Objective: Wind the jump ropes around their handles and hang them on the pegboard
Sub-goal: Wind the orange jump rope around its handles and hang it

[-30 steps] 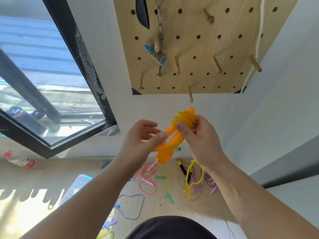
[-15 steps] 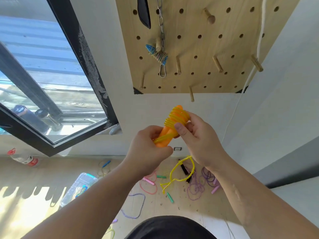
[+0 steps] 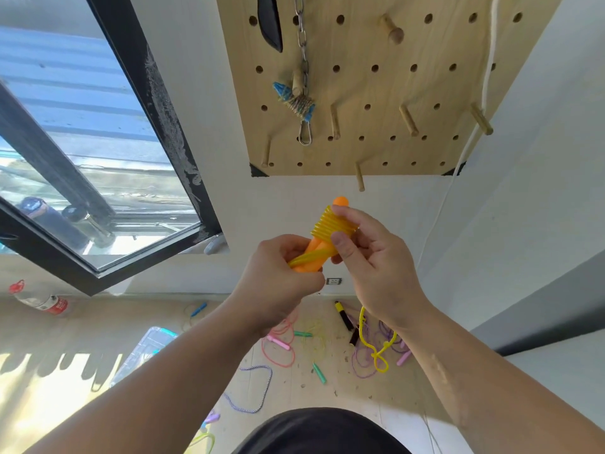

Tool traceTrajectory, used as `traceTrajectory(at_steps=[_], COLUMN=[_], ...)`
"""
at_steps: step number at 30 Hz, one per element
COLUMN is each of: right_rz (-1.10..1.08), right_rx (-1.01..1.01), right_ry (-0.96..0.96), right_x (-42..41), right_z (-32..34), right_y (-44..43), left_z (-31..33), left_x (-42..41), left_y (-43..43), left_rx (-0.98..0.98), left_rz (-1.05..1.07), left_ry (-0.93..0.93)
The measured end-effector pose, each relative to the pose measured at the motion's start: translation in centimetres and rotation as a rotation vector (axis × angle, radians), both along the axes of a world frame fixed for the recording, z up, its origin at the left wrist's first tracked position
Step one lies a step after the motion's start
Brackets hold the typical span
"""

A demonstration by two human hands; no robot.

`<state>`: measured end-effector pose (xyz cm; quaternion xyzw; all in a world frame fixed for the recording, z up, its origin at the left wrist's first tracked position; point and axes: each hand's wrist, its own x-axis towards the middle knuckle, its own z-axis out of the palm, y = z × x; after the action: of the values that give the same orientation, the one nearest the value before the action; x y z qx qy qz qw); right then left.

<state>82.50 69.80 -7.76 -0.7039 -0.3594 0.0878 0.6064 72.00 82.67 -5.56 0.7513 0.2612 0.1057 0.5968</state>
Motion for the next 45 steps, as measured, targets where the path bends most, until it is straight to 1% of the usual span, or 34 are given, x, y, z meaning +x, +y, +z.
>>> traceTrajectory(at_steps=[3,7,10,13,16,17,19,21,22,24,26,28,29,30,31,32,34,35,36,38,40,42,45], right_rz=[0.055,0.163,0.197,0.192,0.217,0.248,0.310,0.367,0.377,0.348,0.295,0.236,0.204,0.170,0.142,0.111,0.019,-0.033,-0.079,-0.147,-0.172,-0.182,-0.150], right_rx=[0.043,0.088,0.026,-0.079,-0.119,-0.117,-0.091,-0.011,0.023,0.059,0.066,0.056,0.054,0.050,0.039,0.024,-0.008,-0.010,-0.002,0.004,0.000,0.011,0.027], right_ry=[-0.002,0.166,0.197,0.115,0.030,0.034,0.137,0.326,0.391,0.400,0.347,0.322,0.327,0.342,0.354,0.356,0.345,0.352,0.368,0.408,0.442,0.477,0.500], right_x=[0.0,0.7,1.4,2.1,2.1,2.0,1.5,1.1,0.9,0.6,0.5,0.4,0.4,0.3,0.3,0.3,0.2,0.3,0.4,0.4,0.4,0.3,0.7], right_z=[0.6,2.1,3.0,3.6,3.7,3.7,3.6,3.2,3.0,2.5,2.2,2.0,2.0,1.9,1.9,1.8,1.6,1.4,1.1,0.8,0.4,0.3,-0.1], right_y=[-0.2,-0.7,-1.0,-0.8,-0.4,-0.4,-0.2,-0.1,0.0,0.2,0.6,0.8,0.7,0.7,0.7,0.7,0.8,0.8,0.8,0.6,0.4,-0.1,-1.7], left_z=[0.8,0.9,0.3,-0.3,-0.3,-0.3,-0.3,-0.5,-0.7,-1.3,-1.8,-1.8,-1.6,-1.3,-1.2,-1.4,-1.8,-1.9,-2.0,-2.2,-2.5,-3.2,-3.7], left_x=[0.1,-0.2,-0.6,-0.7,-0.8,-0.8,-0.8,-1.0,-1.0,-0.9,-0.9,-0.9,-1.0,-1.0,-0.9,-0.8,-0.8,-0.9,-0.9,-0.9,-0.3,0.7,1.7], left_y=[0.5,1.5,1.3,1.3,1.5,1.5,1.5,1.2,1.0,1.2,1.9,2.7,2.8,2.7,2.4,2.1,1.4,1.1,0.8,-0.3,-1.7,-2.9,-4.4], left_rx=[-0.151,-0.498,-0.759,-0.962,-1.076,-1.101,-1.117,-1.122,-1.132,-1.169,-1.170,-1.109,-1.044,-0.934,-0.776,-0.586,-0.210,-0.046,0.104,0.351,0.518,0.590,0.571], left_rz=[-0.076,-0.169,-0.273,-0.405,-0.532,-0.560,-0.603,-0.648,-0.664,-0.683,-0.680,-0.605,-0.536,-0.450,-0.338,-0.198,0.093,0.154,0.143,0.035,-0.012,0.022,0.056], left_ry=[-0.070,-0.174,-0.172,-0.171,-0.191,-0.201,-0.222,-0.250,-0.258,-0.263,-0.240,-0.146,-0.075,-0.011,0.027,0.024,-0.064,-0.109,-0.112,-0.029,0.035,0.016,0.025])
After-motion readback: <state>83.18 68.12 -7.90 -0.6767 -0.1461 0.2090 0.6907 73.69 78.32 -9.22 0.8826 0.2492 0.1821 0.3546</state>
